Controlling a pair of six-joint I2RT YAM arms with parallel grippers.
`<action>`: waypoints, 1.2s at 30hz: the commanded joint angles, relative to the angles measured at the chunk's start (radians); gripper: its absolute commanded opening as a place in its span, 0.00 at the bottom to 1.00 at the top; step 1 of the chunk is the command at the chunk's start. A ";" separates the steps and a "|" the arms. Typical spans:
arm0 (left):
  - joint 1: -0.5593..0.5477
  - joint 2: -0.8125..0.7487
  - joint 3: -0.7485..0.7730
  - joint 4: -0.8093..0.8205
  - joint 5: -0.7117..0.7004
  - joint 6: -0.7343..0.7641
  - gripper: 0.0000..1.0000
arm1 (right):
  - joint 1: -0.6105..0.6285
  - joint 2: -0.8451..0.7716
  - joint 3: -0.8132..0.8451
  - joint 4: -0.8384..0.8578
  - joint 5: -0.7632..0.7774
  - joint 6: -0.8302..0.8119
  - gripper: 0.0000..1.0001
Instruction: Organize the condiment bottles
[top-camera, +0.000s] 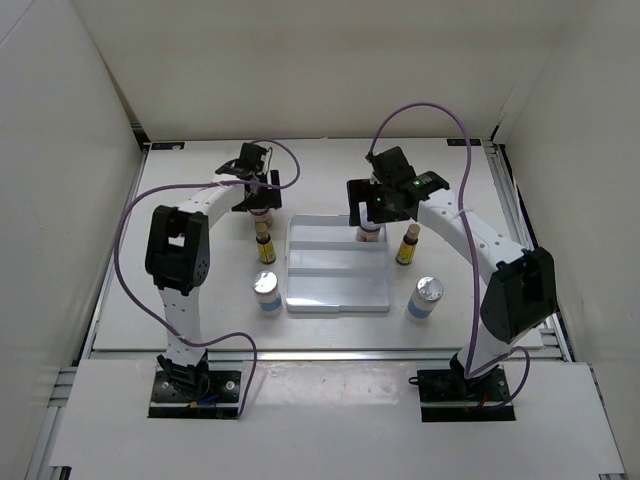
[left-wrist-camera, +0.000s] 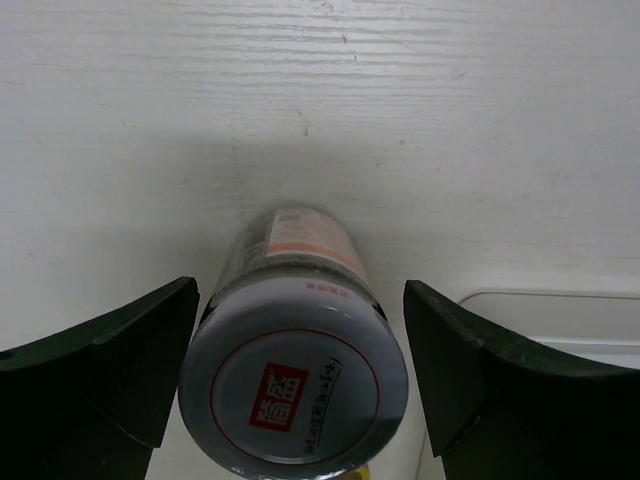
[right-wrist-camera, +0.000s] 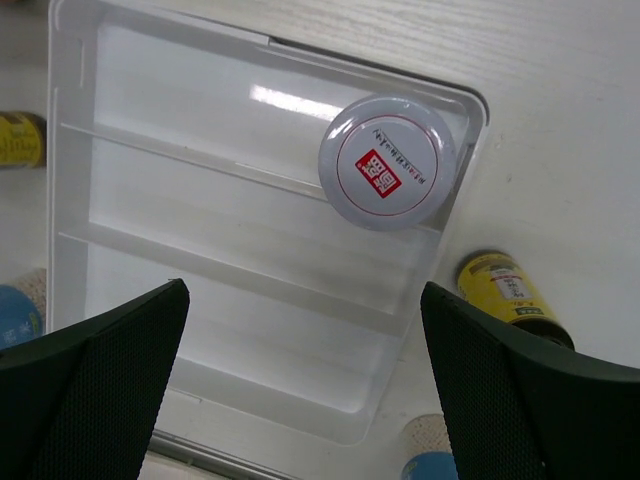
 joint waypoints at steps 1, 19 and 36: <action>0.001 -0.003 0.043 -0.009 -0.030 0.011 0.92 | -0.001 -0.048 -0.031 0.033 -0.043 -0.005 1.00; -0.098 -0.150 0.273 -0.094 -0.140 0.101 0.11 | -0.001 -0.097 -0.105 0.026 0.063 -0.024 1.00; -0.278 -0.035 0.289 -0.127 -0.012 0.106 0.11 | -0.001 -0.143 -0.137 -0.014 0.135 -0.014 1.00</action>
